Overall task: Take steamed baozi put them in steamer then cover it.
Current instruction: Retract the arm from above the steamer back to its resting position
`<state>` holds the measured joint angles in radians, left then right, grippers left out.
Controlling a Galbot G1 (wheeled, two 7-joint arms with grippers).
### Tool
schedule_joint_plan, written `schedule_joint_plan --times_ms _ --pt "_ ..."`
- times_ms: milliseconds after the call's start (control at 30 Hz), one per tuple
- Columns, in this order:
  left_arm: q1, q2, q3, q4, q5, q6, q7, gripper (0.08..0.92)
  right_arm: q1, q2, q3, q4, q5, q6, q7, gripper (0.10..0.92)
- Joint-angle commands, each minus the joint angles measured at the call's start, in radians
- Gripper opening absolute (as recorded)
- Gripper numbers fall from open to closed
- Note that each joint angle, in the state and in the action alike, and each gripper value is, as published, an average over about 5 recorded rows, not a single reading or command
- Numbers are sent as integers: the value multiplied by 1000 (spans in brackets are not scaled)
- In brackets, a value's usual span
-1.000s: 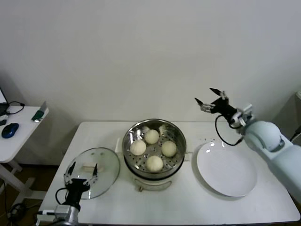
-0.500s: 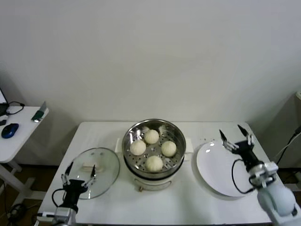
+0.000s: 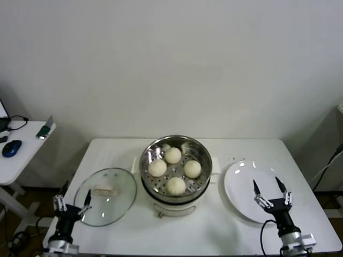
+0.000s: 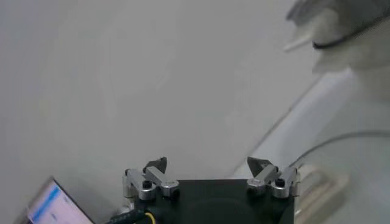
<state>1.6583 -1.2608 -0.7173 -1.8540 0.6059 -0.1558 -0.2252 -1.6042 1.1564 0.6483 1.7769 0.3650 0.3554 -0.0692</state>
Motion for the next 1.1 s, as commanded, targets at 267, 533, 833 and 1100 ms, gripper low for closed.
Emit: schedule_joint_plan --times_ms 267,533,833,1100 --pt "-108 -46 40 206 670 63 -146 823 -54 122 -1 -52 -65 109 -1 823" --pt "-156 -65 58 271 732 65 -141 823 -56 131 -1 -62 -67 122 -3 823" --pt "-227 -81 73 328 772 77 -120 823 -57 137 0 -67 -67 130 -5 823" --pt "-291 -84 92 360 772 96 -100 823 -65 143 -1 -71 -70 140 -5 823"
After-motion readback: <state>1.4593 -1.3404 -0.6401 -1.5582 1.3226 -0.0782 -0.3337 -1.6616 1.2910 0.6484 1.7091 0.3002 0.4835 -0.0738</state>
